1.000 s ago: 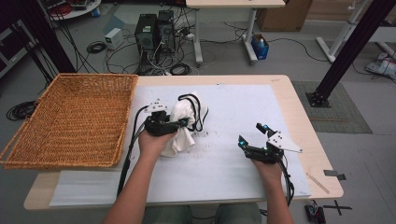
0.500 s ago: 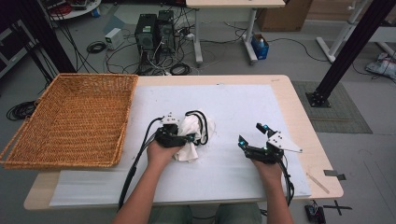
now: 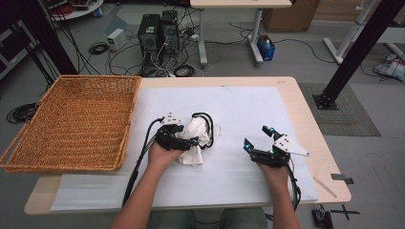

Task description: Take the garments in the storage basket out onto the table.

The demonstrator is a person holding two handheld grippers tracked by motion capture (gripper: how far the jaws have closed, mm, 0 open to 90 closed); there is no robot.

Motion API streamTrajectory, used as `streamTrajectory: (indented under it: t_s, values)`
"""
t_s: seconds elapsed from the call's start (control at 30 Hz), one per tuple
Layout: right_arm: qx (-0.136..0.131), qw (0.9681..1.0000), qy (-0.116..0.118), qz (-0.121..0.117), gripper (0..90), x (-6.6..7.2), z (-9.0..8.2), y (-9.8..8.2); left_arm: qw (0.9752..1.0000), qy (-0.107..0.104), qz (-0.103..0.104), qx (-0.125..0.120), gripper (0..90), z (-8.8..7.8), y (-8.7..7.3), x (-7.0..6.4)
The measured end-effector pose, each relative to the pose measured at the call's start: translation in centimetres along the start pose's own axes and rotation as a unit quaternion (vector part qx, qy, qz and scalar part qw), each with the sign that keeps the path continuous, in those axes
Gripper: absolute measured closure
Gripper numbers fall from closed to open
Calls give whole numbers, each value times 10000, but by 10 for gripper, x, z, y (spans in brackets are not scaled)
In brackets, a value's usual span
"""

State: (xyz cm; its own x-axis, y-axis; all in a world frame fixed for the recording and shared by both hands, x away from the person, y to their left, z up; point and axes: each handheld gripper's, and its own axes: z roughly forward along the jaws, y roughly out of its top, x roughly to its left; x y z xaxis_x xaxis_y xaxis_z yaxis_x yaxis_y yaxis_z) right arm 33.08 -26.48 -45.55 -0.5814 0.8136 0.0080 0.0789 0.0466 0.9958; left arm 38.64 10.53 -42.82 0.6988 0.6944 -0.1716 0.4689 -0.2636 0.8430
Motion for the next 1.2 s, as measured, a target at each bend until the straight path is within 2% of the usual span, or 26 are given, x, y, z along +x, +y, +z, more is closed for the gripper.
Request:
streamTrajectory:
  t_s: [0.23,0.43,0.7,0.9,1.03,1.2]
  values:
    - [0,10000,-9,-5,121,0,0,0,9995,96,152,-247,165,-16,8,0]
    - [2,10000,-6,-4,120,0,0,0,9985,3,362,-405,128,-31,17,-8]
    - [-16,10000,-28,-14,120,0,0,0,9956,-149,579,-724,103,-55,33,-18]
    - [-23,10000,-27,-15,120,0,-1,0,9957,-204,640,-642,81,-58,40,-20]
    - [-24,10000,-34,-2,120,0,-1,0,9972,17,630,-405,81,-57,40,-20]
    - [-32,10000,-17,6,120,0,-1,0,9966,32,641,-510,82,-61,40,-18]
